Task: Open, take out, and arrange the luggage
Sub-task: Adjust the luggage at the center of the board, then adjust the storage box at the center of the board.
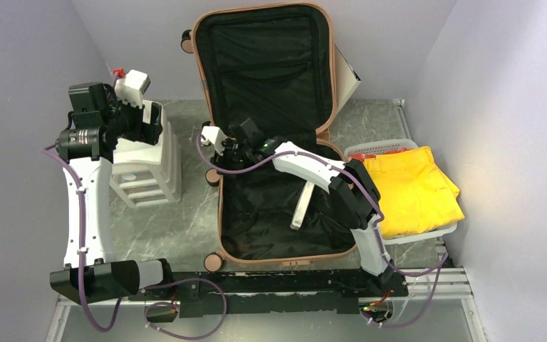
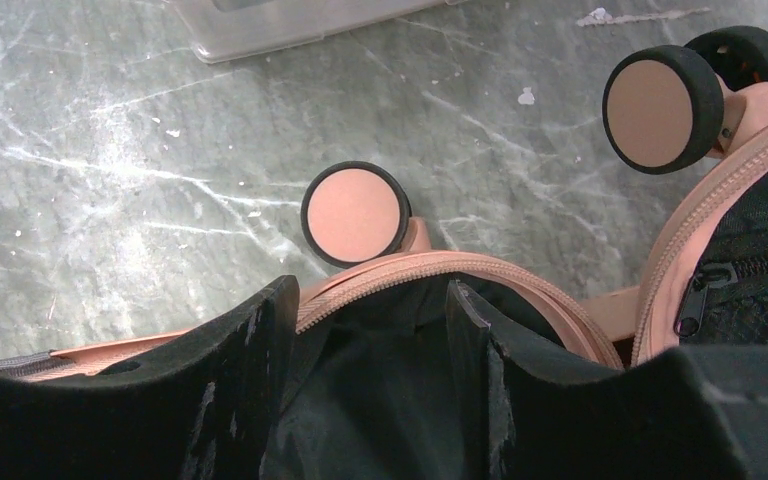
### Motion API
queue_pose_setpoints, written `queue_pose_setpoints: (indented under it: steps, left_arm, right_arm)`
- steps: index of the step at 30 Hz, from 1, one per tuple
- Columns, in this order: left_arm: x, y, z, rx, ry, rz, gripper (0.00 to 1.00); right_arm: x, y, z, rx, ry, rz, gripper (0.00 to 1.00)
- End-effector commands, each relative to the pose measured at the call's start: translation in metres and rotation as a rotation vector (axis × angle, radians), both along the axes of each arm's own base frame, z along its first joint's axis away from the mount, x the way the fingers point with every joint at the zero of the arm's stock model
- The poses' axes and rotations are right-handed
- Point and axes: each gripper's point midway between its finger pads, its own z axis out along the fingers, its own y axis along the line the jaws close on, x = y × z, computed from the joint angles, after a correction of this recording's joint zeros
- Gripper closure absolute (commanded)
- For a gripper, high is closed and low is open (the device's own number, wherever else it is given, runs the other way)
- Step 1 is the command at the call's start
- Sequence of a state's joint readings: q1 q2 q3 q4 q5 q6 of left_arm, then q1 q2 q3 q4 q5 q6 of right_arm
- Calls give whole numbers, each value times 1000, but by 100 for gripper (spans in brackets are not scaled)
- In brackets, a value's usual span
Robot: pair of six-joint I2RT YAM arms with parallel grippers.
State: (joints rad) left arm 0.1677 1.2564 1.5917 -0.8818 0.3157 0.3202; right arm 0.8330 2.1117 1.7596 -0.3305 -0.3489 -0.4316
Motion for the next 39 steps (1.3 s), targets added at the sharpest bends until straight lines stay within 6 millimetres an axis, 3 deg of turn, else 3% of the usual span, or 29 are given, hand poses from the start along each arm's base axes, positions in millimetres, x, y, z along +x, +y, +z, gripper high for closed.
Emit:
queue_pose_setpoints:
  steps: [1,5,11,17,22,24,29,36,39]
  left_arm:
    - [-5,-3,1,27,-8,-10,7]
    - [-5,-9,-13,46,31,-18,7]
    - [-2,-16,-26,92,71,4,7]
    - [4,-9,-33,141,88,54,8]
    - [9,-29,-52,154,135,-7,16]
    - [10,-31,-54,154,137,-12,17]
    - [16,-33,-55,166,144,-16,22]
    - [43,-32,-60,191,117,0,22]
    - [52,-27,-66,208,151,35,31]
  right_arm:
    - [24,-165,-101,-511,132,-275,43]
    - [24,-174,-106,-530,161,-289,50]
    - [39,-203,-106,-512,172,-362,50]
    - [44,-229,-108,-502,190,-408,50]
    - [47,-246,-109,-474,208,-436,50]
    - [45,-242,-104,-438,223,-423,49]
    - [36,-217,-72,-324,253,-359,46]
    - [26,-183,7,-170,209,-281,43]
    - [17,-171,40,-108,186,-249,41]
